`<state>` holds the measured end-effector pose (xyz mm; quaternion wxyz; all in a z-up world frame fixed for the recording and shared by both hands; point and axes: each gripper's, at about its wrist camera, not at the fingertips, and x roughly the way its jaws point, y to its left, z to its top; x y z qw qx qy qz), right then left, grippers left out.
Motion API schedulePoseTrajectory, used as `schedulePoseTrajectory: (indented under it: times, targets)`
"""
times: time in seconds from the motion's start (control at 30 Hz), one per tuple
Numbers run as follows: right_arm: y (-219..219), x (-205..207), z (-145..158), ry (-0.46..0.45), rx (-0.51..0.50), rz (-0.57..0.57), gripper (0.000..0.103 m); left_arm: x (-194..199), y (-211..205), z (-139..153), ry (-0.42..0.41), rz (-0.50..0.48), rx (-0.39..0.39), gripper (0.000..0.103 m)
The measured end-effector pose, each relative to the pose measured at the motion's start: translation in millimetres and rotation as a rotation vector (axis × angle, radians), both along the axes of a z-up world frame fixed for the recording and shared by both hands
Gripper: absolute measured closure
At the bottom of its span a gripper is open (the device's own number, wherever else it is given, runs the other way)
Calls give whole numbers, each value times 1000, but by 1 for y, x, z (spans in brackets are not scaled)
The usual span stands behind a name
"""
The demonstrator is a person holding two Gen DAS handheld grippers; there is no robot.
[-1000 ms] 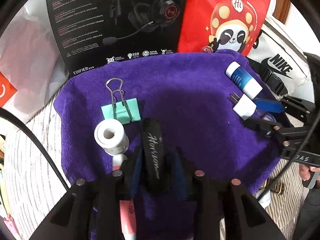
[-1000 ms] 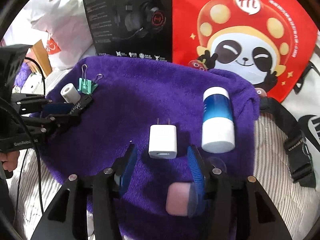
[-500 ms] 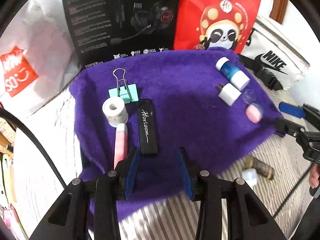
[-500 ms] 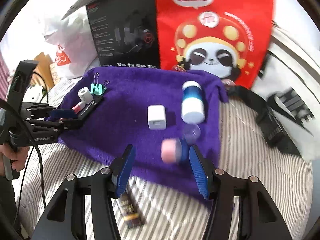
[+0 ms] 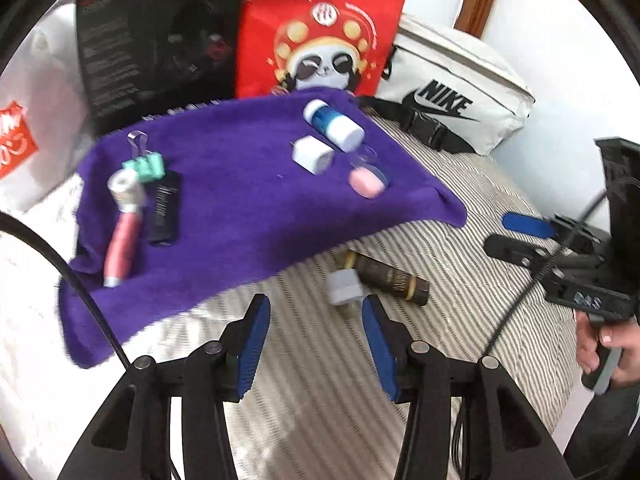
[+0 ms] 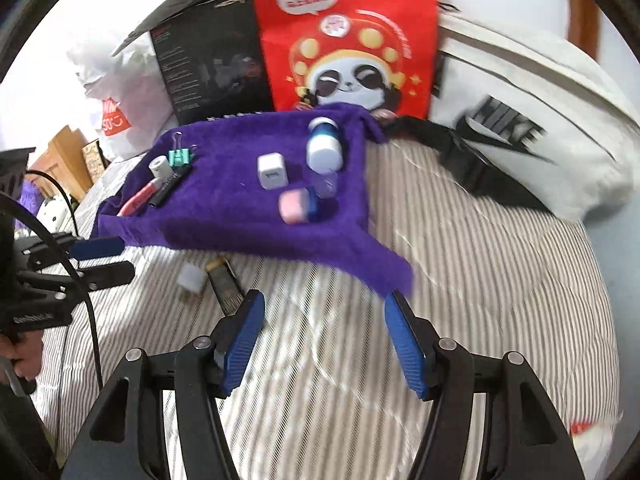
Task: Organize rigid objects
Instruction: 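Grasp the grey round plug on the bed with the left tool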
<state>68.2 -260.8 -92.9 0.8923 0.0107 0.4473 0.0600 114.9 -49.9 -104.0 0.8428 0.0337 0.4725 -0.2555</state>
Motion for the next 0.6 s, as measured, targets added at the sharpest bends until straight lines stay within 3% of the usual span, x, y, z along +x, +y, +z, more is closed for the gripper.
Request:
schedulePoseTrajectory:
  times: [0.1, 0.27, 0.3, 0.33, 0.37, 0.6]
  targets:
    - [-11, -11, -6, 14, 17, -29, 41, 6, -17, -10, 18, -11, 5, 57]
    - [-21, -21, -17, 38, 31, -45, 41, 10, -41, -29, 25, 4, 90, 58]
    - [-22, -23, -19, 40, 35, -47, 41, 11, -45, -32, 15, 11, 114, 62]
    - [-22, -24, -21, 43, 36, -48, 41, 10, -47, -34, 6, 12, 125, 77]
    - [-21, -23, -23, 47, 33, -48, 41, 9, -48, -36, 0, 10, 132, 78]
    - [-8, -18, -32, 57, 35, 2, 41, 4, -24, -27, -22, 32, 106, 78]
